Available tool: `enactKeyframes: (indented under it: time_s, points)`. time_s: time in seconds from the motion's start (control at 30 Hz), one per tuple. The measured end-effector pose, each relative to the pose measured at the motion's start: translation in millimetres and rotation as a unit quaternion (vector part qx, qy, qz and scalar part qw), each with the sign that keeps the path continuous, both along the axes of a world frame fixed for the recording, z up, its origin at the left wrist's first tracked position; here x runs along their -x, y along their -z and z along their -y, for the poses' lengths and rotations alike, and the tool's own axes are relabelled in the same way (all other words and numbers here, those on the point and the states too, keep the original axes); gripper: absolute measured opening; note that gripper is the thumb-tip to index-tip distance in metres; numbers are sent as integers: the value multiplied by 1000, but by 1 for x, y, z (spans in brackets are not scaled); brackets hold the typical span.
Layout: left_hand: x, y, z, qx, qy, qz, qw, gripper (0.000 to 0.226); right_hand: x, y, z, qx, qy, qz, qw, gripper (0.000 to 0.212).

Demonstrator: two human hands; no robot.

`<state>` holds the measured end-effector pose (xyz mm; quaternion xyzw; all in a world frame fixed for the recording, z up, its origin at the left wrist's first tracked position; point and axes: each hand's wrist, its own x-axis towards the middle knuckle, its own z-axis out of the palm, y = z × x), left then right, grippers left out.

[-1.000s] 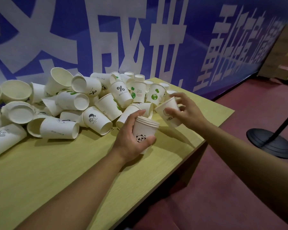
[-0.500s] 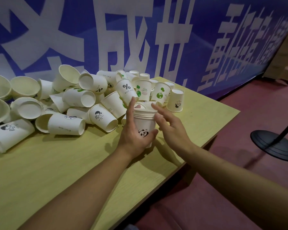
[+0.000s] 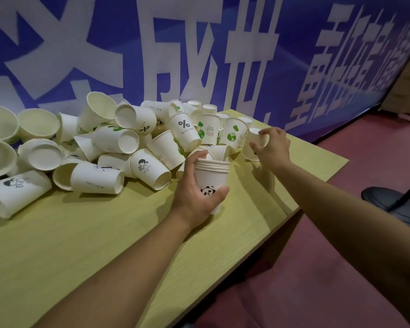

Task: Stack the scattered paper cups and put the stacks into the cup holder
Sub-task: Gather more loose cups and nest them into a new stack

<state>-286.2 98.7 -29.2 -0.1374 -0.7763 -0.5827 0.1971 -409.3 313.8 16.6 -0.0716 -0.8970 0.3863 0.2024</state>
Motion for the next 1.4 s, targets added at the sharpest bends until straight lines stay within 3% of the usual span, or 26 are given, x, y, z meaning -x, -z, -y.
enactKeyframes:
  time_s: [0.13,0.37,0.5,0.67,0.73,0.9,1.1,1.27,1.4]
  points:
    - [1,0,0,2,12,4,1000,76,8,0,-5,8,18,-17,1000,21]
    - [0,-2,1,-10,37,4,999,75,-32,-7,-10,22,22,-61,998,33]
    - [-5,-6,-1,-14,89,25,996,77,-69,-9,-10,77,-19,-92,993,46]
    - [-8,-7,-3,3,148,46,988,77,-106,-15,3,235,-85,-99,963,30]
    - [-8,-7,-2,14,152,53,987,84,-116,-14,14,257,-114,-102,954,25]
    - [-7,-7,-2,28,153,71,985,98,-124,-9,35,257,-152,-107,948,15]
    - [-9,-7,-2,-6,160,71,985,103,-129,-7,41,227,-215,-48,949,63]
    - [-4,-3,-2,-21,131,62,989,94,-124,0,37,240,-214,-44,946,38]
    - [-1,-3,-1,-44,113,66,990,94,-128,20,37,187,-220,-59,955,27]
